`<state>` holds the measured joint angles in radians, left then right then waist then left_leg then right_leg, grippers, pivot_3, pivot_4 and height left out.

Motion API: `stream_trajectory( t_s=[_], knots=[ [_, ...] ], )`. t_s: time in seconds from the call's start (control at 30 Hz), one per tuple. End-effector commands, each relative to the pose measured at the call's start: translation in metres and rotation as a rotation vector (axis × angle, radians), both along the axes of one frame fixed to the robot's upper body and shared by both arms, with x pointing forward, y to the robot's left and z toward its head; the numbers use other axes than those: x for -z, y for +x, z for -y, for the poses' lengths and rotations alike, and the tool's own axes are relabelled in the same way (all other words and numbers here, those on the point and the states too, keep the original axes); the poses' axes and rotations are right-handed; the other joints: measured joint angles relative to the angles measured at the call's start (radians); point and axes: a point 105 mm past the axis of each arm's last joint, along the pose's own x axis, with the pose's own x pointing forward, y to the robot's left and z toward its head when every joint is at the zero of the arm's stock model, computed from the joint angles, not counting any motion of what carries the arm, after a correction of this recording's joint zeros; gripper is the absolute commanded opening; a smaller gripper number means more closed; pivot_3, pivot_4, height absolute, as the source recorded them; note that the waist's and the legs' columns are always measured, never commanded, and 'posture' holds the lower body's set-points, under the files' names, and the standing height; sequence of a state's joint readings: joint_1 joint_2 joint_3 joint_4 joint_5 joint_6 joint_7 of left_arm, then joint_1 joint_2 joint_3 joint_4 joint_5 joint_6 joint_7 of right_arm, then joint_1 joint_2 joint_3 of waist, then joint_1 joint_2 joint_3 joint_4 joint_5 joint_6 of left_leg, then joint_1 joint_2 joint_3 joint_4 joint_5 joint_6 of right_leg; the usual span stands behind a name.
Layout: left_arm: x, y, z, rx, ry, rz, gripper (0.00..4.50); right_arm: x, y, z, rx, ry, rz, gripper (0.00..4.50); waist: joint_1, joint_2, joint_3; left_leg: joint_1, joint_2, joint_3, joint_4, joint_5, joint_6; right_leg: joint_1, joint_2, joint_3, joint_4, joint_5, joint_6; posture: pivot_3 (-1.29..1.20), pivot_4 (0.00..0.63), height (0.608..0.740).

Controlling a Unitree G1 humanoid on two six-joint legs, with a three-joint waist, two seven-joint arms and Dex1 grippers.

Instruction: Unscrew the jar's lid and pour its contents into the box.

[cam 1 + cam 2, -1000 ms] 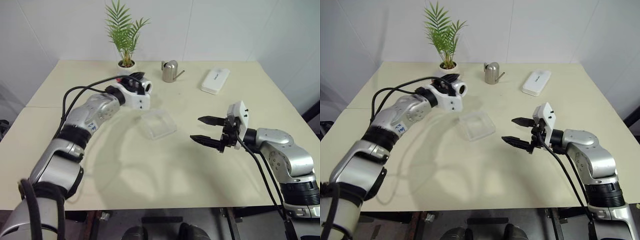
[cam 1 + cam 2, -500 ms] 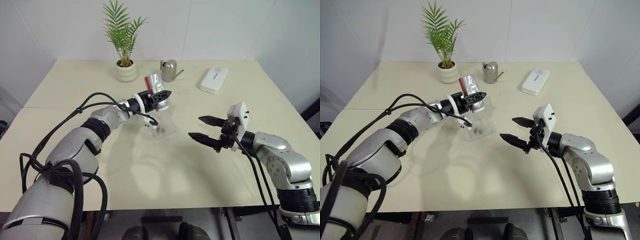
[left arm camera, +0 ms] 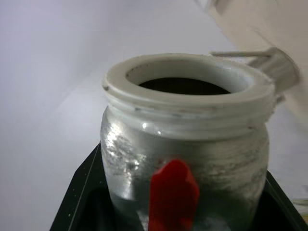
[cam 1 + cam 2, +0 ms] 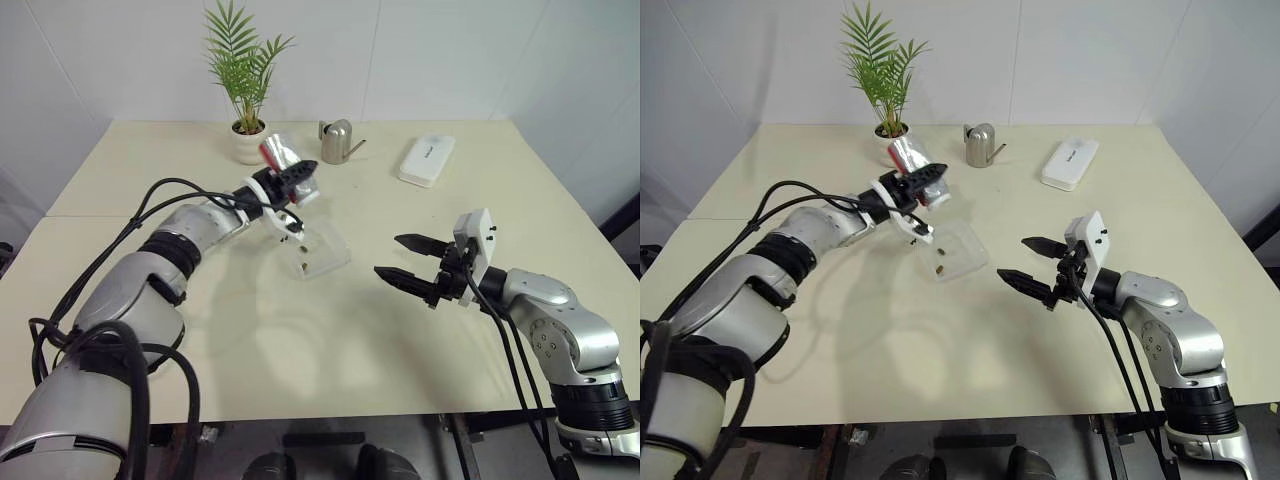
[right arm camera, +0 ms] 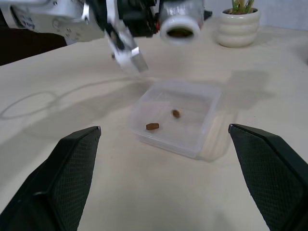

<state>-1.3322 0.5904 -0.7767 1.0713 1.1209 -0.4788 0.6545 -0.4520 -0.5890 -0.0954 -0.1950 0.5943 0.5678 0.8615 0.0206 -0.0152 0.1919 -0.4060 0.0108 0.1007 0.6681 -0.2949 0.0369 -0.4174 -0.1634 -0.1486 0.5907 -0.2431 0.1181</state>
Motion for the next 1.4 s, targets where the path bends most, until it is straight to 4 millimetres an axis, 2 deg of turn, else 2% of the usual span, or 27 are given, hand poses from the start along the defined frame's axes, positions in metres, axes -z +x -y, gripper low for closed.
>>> stream_trajectory(
  t_s=[0.03, 0.1, 0.2, 0.3, 0.4, 0.5, 0.63, 0.7, 0.77, 0.83, 0.93, 1.07, 1.33, 1.4],
  knots=[
    [-0.011, -0.006, -0.018, 0.067, -0.525, -0.422, 2.10, -0.010, -0.006, 0.006, -0.020, -0.028, 0.056, 4.47, -0.001, 0.000, 0.000, 0.000, 0.000, 0.000, 0.000, 0.000, 0.000, 0.000, -0.001, 0.000, 0.000, 0.000, 0.000, 0.00, 0.150, 0.740],
    [-0.015, -0.008, -0.038, 0.099, -0.765, -0.576, 2.10, -0.010, -0.005, 0.006, -0.022, -0.038, 0.059, 4.47, -0.006, 0.000, 0.000, 0.001, 0.001, 0.001, 0.002, 0.000, 0.000, 0.000, -0.001, 0.000, 0.001, 0.000, 0.000, 0.00, 0.150, 0.740],
    [-0.010, -0.005, -0.078, 0.073, -1.102, -0.778, 2.10, -0.010, -0.004, 0.006, -0.029, -0.058, 0.074, 4.47, -0.015, 0.000, 0.000, -0.001, 0.001, 0.000, 0.008, 0.000, 0.000, 0.001, -0.001, -0.001, 0.003, 0.000, 0.000, 0.00, 0.150, 0.740],
    [0.000, -0.005, -0.132, -0.005, -1.423, -0.819, 2.10, -0.011, -0.004, 0.004, -0.047, -0.069, 0.086, 4.47, -0.023, 0.000, 0.000, -0.001, 0.000, -0.001, 0.013, -0.001, 0.001, 0.005, 0.000, -0.002, 0.005, 0.001, 0.001, 0.00, 0.150, 0.740],
    [0.014, -0.009, -0.171, -0.037, -1.692, -0.856, 2.10, -0.010, -0.005, 0.003, -0.073, -0.088, 0.093, 4.47, -0.026, -0.001, -0.001, 0.002, 0.000, -0.004, 0.013, -0.001, 0.002, 0.006, 0.000, 0.000, 0.006, 0.002, 0.002, 0.00, 0.150, 0.740],
    [0.031, -0.021, -0.197, -0.051, -1.843, -0.874, 2.10, -0.010, -0.005, 0.002, -0.083, -0.097, 0.098, 4.47, -0.025, -0.001, -0.001, 0.003, 0.000, -0.003, 0.013, -0.001, 0.002, 0.006, 0.000, 0.001, 0.006, 0.002, 0.002, 0.00, 0.150, 0.740],
    [0.053, -0.039, -0.222, -0.102, -1.926, -0.828, 2.10, -0.011, -0.003, 0.001, -0.085, -0.094, 0.103, 4.47, -0.023, -0.002, -0.001, 0.002, 0.000, -0.003, 0.013, -0.002, 0.001, 0.006, 0.000, 0.001, 0.005, 0.002, 0.002, 0.00, 0.150, 0.740],
    [0.059, -0.046, -0.226, -0.083, -1.909, -0.807, 2.10, -0.012, -0.003, 0.001, -0.083, -0.094, 0.106, 4.47, -0.020, -0.002, -0.001, 0.002, 0.000, -0.004, 0.013, -0.002, 0.001, 0.006, 0.000, 0.001, 0.005, 0.002, 0.002, 0.00, 0.150, 0.740],
    [0.059, -0.055, -0.222, -0.067, -1.786, -0.768, 2.10, -0.013, -0.002, 0.002, -0.071, -0.089, 0.111, 4.47, -0.019, -0.003, -0.002, 0.002, 0.000, -0.004, 0.013, -0.002, 0.001, 0.006, 0.000, 0.000, 0.004, 0.002, 0.002, 0.00, 0.150, 0.740],
    [0.068, -0.060, -0.214, -0.044, -1.750, -0.815, 2.10, -0.014, -0.002, 0.002, -0.068, -0.074, 0.109, 4.47, -0.019, -0.003, -0.002, 0.002, 0.000, -0.004, 0.013, -0.003, 0.001, 0.006, 0.000, 0.001, 0.004, 0.002, 0.002, 0.00, 0.150, 0.740],
    [0.076, -0.065, -0.216, -0.007, -1.832, -0.834, 2.10, -0.013, -0.004, 0.001, -0.085, -0.079, 0.108, 4.47, -0.019, -0.003, -0.002, 0.002, 0.000, -0.004, 0.013, -0.003, 0.001, 0.006, 0.000, 0.001, 0.004, 0.002, 0.002, 0.00, 0.150, 0.740],
    [0.086, -0.069, -0.228, -0.041, -1.906, -0.791, 2.10, -0.013, -0.004, -0.003, -0.100, -0.078, 0.111, 4.47, -0.024, -0.004, -0.002, 0.002, 0.000, -0.004, 0.013, -0.003, 0.001, 0.006, 0.000, 0.001, 0.005, 0.002, 0.002, 0.00, 0.150, 0.740],
    [0.094, -0.076, -0.229, -0.087, -1.879, -0.807, 4.48, -0.017, -0.008, -0.009, -0.136, -0.059, 0.106, 4.50, -0.023, -0.004, -0.002, 0.002, 0.000, -0.003, 0.012, -0.004, 0.001, 0.006, 0.000, 0.001, 0.004, 0.002, 0.002, 0.00, 0.150, 0.740],
    [0.094, -0.080, -0.231, -0.105, -1.862, -0.798, 4.48, -0.016, -0.009, -0.009, -0.143, -0.063, 0.105, 4.50, -0.023, -0.004, -0.002, 0.002, 0.001, -0.003, 0.012, -0.004, 0.001, 0.005, 0.000, 0.001, 0.004, 0.002, 0.002, 0.00, 0.150, 0.740]
  ],
)
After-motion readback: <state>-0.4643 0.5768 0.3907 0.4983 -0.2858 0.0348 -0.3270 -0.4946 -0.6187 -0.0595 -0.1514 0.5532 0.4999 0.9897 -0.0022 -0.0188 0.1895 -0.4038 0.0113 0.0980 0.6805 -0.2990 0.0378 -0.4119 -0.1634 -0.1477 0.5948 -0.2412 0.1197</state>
